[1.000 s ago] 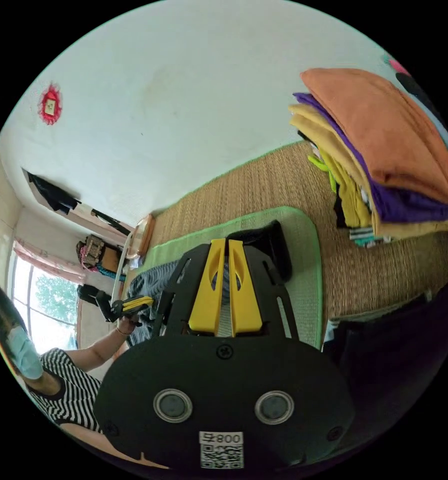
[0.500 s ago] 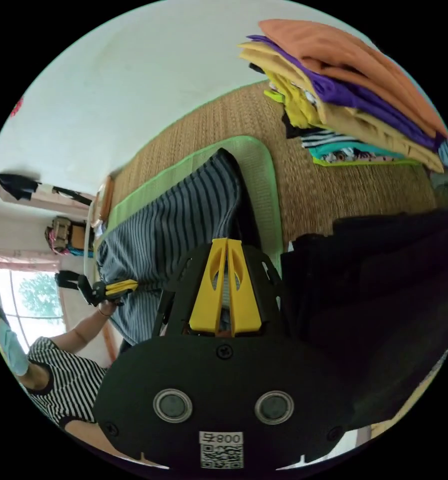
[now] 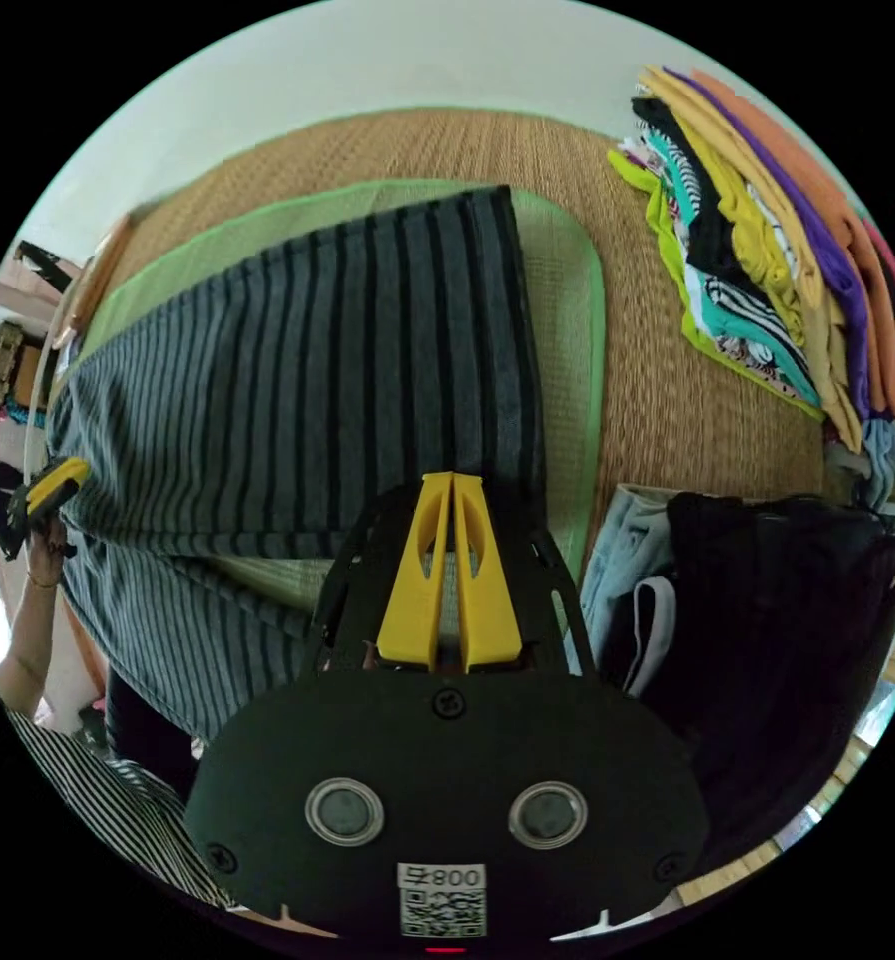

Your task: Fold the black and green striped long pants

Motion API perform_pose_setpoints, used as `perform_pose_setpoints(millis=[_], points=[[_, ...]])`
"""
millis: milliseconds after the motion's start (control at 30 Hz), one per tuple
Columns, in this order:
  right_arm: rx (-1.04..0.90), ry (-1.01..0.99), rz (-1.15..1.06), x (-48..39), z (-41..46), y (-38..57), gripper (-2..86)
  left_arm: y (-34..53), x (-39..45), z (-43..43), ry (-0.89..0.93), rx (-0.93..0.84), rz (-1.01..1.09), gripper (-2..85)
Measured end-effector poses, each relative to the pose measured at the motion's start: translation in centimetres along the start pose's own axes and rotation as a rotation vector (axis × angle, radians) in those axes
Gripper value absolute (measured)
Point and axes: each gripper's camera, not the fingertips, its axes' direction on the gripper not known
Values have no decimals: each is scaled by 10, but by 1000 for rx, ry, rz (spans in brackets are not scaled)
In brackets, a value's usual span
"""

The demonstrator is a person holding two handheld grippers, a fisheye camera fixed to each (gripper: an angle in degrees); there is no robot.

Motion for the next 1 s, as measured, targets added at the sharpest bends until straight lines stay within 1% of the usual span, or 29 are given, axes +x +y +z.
perform_pose_setpoints(millis=[33,67,100,167,233,300,367,433,533,567,633,667,700,733,767,833,933,1000], points=[[61,-28,27,0,-4,2,0,1,-13,0,-87,-10,-51,1],[54,-54,44,0,-4,-1,0,2,-26,3,-148,-30,-104,1],[58,-59,44,-1,-4,-2,0,1,-32,5,-159,-49,-131,1],[58,-67,37,-7,-4,-7,0,0,-49,15,-108,-106,-186,1],[55,-75,44,-11,-5,-12,0,0,-54,11,-75,-93,-232,0],[49,-90,65,-15,-8,-14,0,3,-51,3,-69,-101,-235,0],[80,-69,71,-28,-17,-9,0,13,-46,-19,-23,-59,-223,0],[115,-56,48,-45,-28,-4,0,24,-49,-37,-41,-36,-241,0],[177,-47,-4,-79,-38,-5,1,40,-70,-54,-118,-58,-308,0],[164,-38,-31,-93,-33,-11,1,45,-82,-53,-160,-90,-343,0],[97,9,-54,-110,-15,-23,1,49,-99,-44,-165,-168,-366,0],[64,39,-53,-115,-3,-30,1,51,-107,-46,-133,-120,-386,0],[104,29,-47,-116,-6,-31,1,51,-110,-47,-125,-112,-404,0],[114,-18,-6,-112,-7,-37,1,48,-114,-48,-129,-119,-400,1],[114,-59,15,-110,-8,-44,1,45,-114,-50,-171,-125,-370,0],[110,-86,29,-111,-10,-51,1,41,-113,-52,-221,-137,-345,0],[128,-13,14,-132,-22,-47,1,49,-110,-63,-236,-141,-347,0],[177,-15,-37,-153,-35,-31,0,63,-100,-81,-227,-72,-333,0]])
